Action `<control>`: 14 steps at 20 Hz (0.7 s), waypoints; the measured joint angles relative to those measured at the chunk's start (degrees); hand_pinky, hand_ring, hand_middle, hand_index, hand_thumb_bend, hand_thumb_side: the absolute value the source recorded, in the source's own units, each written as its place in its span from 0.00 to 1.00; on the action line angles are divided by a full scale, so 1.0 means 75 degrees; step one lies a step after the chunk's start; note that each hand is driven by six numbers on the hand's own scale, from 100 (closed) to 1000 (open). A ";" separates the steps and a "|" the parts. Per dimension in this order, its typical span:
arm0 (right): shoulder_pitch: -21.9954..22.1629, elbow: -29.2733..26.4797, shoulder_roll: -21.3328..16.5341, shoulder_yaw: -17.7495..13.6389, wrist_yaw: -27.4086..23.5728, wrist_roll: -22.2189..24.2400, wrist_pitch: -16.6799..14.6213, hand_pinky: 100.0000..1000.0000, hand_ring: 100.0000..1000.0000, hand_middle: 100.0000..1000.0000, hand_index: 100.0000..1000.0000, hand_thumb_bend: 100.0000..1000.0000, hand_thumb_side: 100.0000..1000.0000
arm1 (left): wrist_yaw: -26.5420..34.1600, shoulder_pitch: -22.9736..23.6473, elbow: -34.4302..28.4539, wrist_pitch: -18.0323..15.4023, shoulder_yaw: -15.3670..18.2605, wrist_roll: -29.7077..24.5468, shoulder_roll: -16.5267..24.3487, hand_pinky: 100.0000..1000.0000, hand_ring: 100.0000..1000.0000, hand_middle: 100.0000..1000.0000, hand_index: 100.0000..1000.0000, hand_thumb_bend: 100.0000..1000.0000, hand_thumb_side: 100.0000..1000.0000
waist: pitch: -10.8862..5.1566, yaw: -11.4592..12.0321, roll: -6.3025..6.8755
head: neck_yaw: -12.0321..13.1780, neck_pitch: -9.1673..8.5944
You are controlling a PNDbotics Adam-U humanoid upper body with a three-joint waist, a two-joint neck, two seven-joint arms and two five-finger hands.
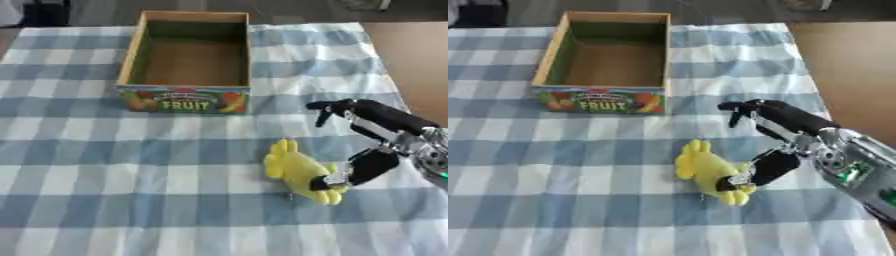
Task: Pick up objects on the table and place them in the box.
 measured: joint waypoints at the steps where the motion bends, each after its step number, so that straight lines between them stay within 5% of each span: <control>1: -0.0010 0.0000 -0.0002 0.0007 -0.0054 -0.0039 0.0003 0.87 0.89 0.64 1.00 0.71 0.57 | 0.0000 0.0000 0.0000 0.0002 0.0000 -0.0002 0.0001 0.60 0.57 0.50 0.92 0.00 0.71 | -0.0010 -0.0012 -0.0008 | 0.0006 0.0011; 14: 0.0028 -0.0001 -0.0134 0.0488 -0.0387 -0.0231 -0.0041 0.87 0.88 0.57 0.95 0.72 0.49 | 0.0003 0.0019 0.0000 0.0030 -0.0002 -0.0030 0.0066 0.60 0.57 0.50 0.92 0.00 0.71 | -0.0105 -0.0096 -0.0093 | -0.0012 0.0082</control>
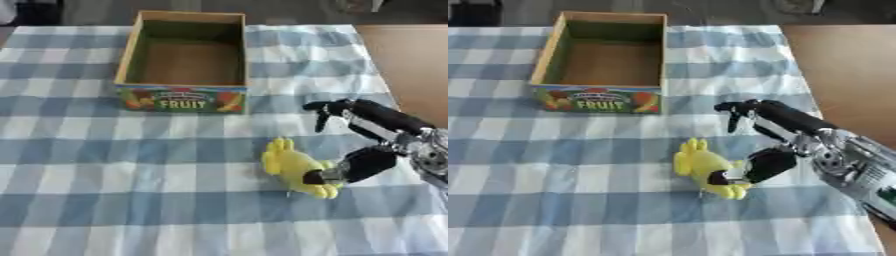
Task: Pick up objects on the table and place them in the box.
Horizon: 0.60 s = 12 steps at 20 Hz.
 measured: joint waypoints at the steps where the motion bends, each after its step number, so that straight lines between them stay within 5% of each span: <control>1: 0.0026 0.0000 0.0002 0.0074 0.0020 0.0050 0.0046 0.87 0.88 0.57 0.95 0.72 0.48 | 0.0001 0.0000 0.0000 0.0001 -0.0001 -0.0001 0.0000 0.60 0.57 0.50 0.92 0.00 0.71 | 0.0000 0.0013 0.0000 | -0.0005 0.0008; 12: -0.0040 -0.0005 0.0280 0.0727 0.0443 0.0619 0.0674 0.86 0.88 0.55 0.94 0.69 0.42 | 0.0060 0.0014 0.0000 0.0034 -0.0043 -0.0039 0.0000 0.60 0.57 0.50 0.92 0.00 0.71 | 0.0005 0.0062 0.0019 | -0.0108 0.0018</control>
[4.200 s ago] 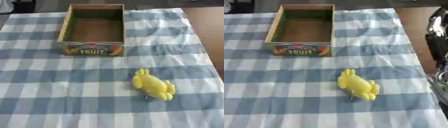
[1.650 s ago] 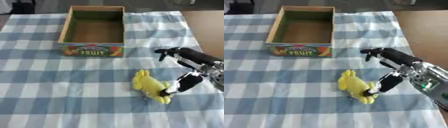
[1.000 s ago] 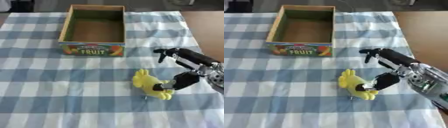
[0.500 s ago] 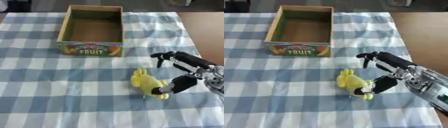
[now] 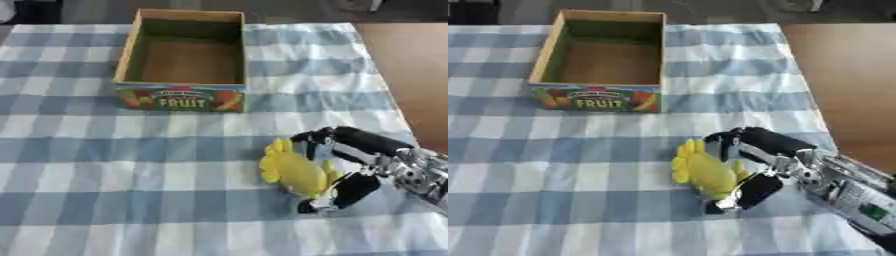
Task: Pick up objects on the table and place them in the box.
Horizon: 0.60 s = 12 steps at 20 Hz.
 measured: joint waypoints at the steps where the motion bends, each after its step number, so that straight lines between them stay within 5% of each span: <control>1: -0.0011 -0.0010 0.0003 0.0022 0.0035 0.0015 0.0048 0.86 0.88 0.55 0.94 0.69 0.42 | 0.0002 0.0005 0.0000 0.0002 0.0000 -0.0002 0.0000 0.60 0.57 0.50 0.92 0.00 0.71 | 0.0003 0.0001 0.0008 | -0.0018 0.0001; 12: -0.0203 -0.0048 0.0065 0.0132 0.0116 -0.0008 0.0173 0.82 0.83 0.43 0.80 0.55 0.43 | 0.0005 0.0050 0.0000 0.0029 -0.0008 -0.0032 -0.0001 0.60 0.57 0.50 0.92 0.00 0.72 | 0.0040 0.0006 0.0031 | -0.0084 0.0007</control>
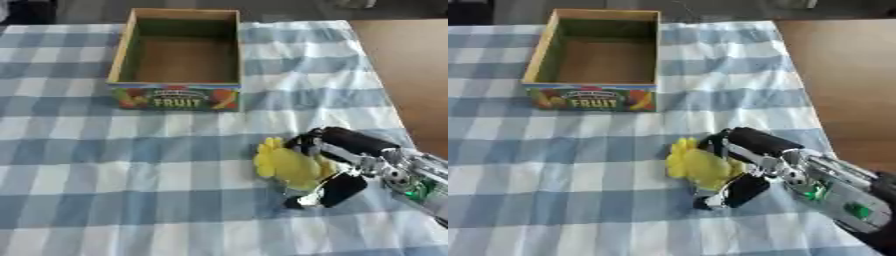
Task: Pick up objects on the table and place them in the box.
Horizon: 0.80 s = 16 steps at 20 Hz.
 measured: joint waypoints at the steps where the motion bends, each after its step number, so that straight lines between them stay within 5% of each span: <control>1: 0.0000 0.0000 0.0000 0.0003 -0.0015 -0.0022 -0.0009 0.82 0.82 0.42 0.79 0.54 0.42 | 0.0000 0.0002 0.0000 0.0001 -0.0003 -0.0002 0.0000 0.60 0.57 0.50 0.92 0.00 0.72 | 0.0001 0.0000 0.0000 | 0.0000 0.0001; 6: -0.0014 -0.0001 0.0001 0.0005 -0.0088 -0.0122 -0.0082 0.81 0.81 0.41 0.77 0.50 0.36 | 0.0000 0.0004 0.0000 0.0011 -0.0019 -0.0013 -0.0001 0.60 0.57 0.50 0.92 0.00 0.72 | 0.0011 0.0000 0.0001 | 0.0000 0.0027; 13: -0.0014 -0.0001 0.0000 -0.0006 -0.0116 -0.0179 -0.0141 0.80 0.79 0.40 0.74 0.19 0.25 | 0.0000 0.0004 0.0000 0.0012 -0.0032 -0.0013 -0.0001 0.60 0.57 0.50 0.92 0.00 0.71 | 0.0028 0.0000 0.0008 | 0.0003 0.0032; 16: -0.0013 -0.0001 -0.0001 -0.0009 -0.0116 -0.0243 -0.0182 0.80 0.79 0.40 0.74 0.20 0.24 | 0.0000 0.0004 0.0000 0.0012 -0.0033 -0.0013 -0.0001 0.60 0.57 0.50 0.92 0.00 0.72 | 0.0040 -0.0001 0.0008 | 0.0016 0.0032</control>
